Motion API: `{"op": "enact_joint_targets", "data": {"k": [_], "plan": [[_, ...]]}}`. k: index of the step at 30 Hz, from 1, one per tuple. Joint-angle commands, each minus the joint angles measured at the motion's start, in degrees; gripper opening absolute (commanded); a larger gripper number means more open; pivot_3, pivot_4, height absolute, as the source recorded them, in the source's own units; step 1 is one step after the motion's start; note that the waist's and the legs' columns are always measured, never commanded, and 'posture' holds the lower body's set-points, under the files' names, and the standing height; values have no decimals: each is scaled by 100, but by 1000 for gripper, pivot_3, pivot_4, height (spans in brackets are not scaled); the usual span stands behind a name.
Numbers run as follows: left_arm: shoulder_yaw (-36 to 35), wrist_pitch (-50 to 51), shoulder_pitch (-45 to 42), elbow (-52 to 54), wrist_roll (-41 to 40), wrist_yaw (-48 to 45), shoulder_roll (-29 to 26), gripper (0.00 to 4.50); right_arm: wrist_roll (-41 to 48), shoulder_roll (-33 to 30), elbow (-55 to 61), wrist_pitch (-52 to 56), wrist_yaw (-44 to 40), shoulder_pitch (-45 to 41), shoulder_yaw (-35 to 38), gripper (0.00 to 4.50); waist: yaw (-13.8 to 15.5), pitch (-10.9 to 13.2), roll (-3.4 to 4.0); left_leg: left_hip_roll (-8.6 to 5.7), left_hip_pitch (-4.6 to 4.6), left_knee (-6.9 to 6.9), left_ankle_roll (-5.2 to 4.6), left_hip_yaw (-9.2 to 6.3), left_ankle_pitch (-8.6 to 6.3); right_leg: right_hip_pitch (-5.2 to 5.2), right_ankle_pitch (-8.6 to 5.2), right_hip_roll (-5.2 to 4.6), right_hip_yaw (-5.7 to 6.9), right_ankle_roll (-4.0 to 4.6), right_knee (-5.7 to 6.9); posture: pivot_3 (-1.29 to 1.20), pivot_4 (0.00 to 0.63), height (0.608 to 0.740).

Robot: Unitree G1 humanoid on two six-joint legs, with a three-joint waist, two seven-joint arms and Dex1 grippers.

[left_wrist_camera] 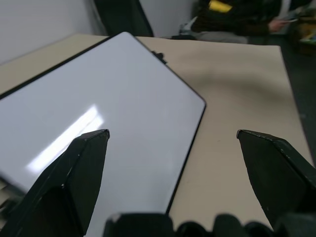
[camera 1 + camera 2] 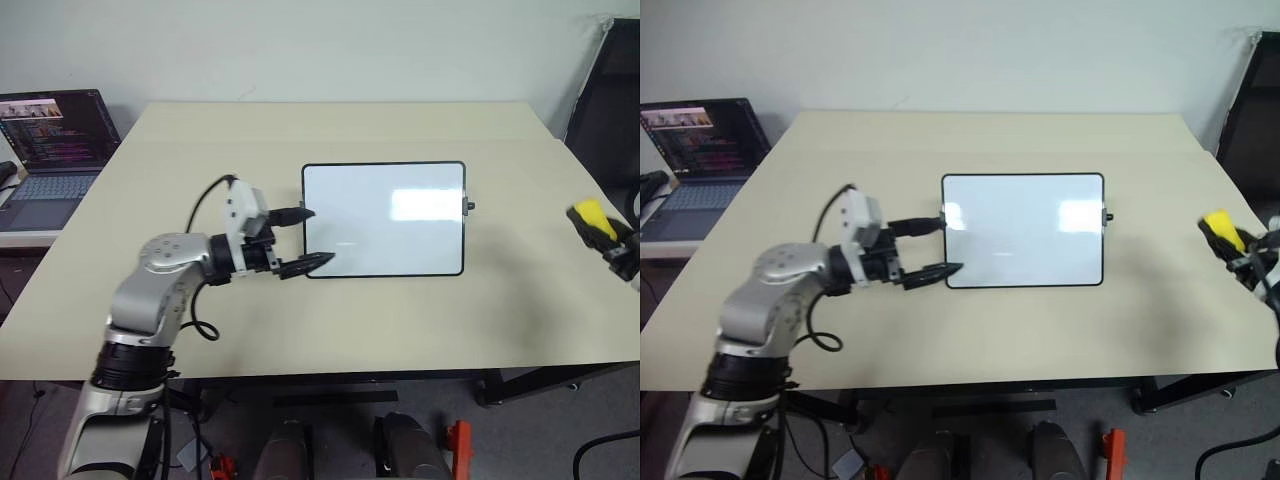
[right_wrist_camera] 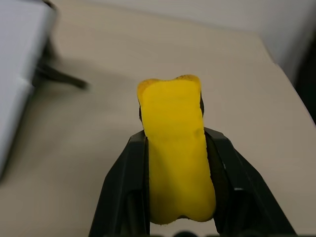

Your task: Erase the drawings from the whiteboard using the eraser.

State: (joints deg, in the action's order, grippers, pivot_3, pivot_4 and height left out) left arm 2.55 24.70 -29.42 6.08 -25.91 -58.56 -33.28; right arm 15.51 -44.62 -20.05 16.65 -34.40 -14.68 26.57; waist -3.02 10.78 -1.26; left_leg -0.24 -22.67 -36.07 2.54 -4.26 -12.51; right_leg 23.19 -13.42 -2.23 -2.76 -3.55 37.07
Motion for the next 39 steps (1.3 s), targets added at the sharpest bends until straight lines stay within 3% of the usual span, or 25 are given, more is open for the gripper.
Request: {"op": "enact_joint_targets", "data": {"k": [1, 9, 19, 24, 28, 31, 36, 39], "plan": [[-72, -105, -227, -22, 7, -107, -78, 4500, -116, 214, -397, -486, 550, -355, 59, 1119, -39, 3, 10, 1, 0, 0, 0, 0, 0, 1, 1, 1, -1, -1, 3, 0, 150, 740], [-173, -215, -234, -183, 108, -153, -201, 4500, -285, 372, -1126, -776, 657, -756, -351, 1119, -22, 2, 21, 0, -5, 2, 0, 2, 0, 2, 1, 3, -5, -6, -4, 0, 150, 740], [-494, -338, 8, -228, 191, 39, -454, 4500, -296, 0, -1443, -617, 392, -1000, -490, 4469, -14, 2, 21, -1, -7, 3, 0, 0, 0, 3, 0, 1, -3, -6, -7, 0, 150, 740], [-1111, -983, 134, -556, 476, 894, -287, 4500, -28, 159, -648, -511, 290, -1346, -545, 4469, -67, 3, 23, 2, -2, 3, 0, 1, -1, 3, 1, 3, -5, -7, -4, 0, 150, 740], [-1659, -1789, 350, -1161, 1178, 2540, 161, 4500, -27, 954, -356, -839, 521, -1576, -828, 4469, -72, -2, 15, 7, 9, 3, 0, 0, 0, -2, 2, 7, -4, -6, 3, 0, 150, 740], [-1637, -2332, 700, -1664, 1852, 3603, 510, 4500, -56, 1642, -843, -1475, 987, -1502, -692, 4469, -8, -5, 13, 6, 4, 3, 1, -6, -1, -2, 3, 7, -1, -7, -2, 0, 150, 740], [-1433, -2795, 859, -2131, 1961, 4014, 1182, 4500, -44, 2141, -1194, -2240, 1362, -1249, -566, 4469, 222, -3, 12, -21, -28, 1, 5, -12, -2, 12, 24, -28, 14, 8, -10, 0, 150, 740], [-1258, -3199, 736, -2592, 2206, 4143, 1302, 4500, -10, 2327, -1125, -2350, 1422, -1153, -651, 4469, 251, -3, 12, -28, -28, -2, 5, -10, -2, 10, 27, -34, 13, 0, -12, 0, 150, 740]]}}
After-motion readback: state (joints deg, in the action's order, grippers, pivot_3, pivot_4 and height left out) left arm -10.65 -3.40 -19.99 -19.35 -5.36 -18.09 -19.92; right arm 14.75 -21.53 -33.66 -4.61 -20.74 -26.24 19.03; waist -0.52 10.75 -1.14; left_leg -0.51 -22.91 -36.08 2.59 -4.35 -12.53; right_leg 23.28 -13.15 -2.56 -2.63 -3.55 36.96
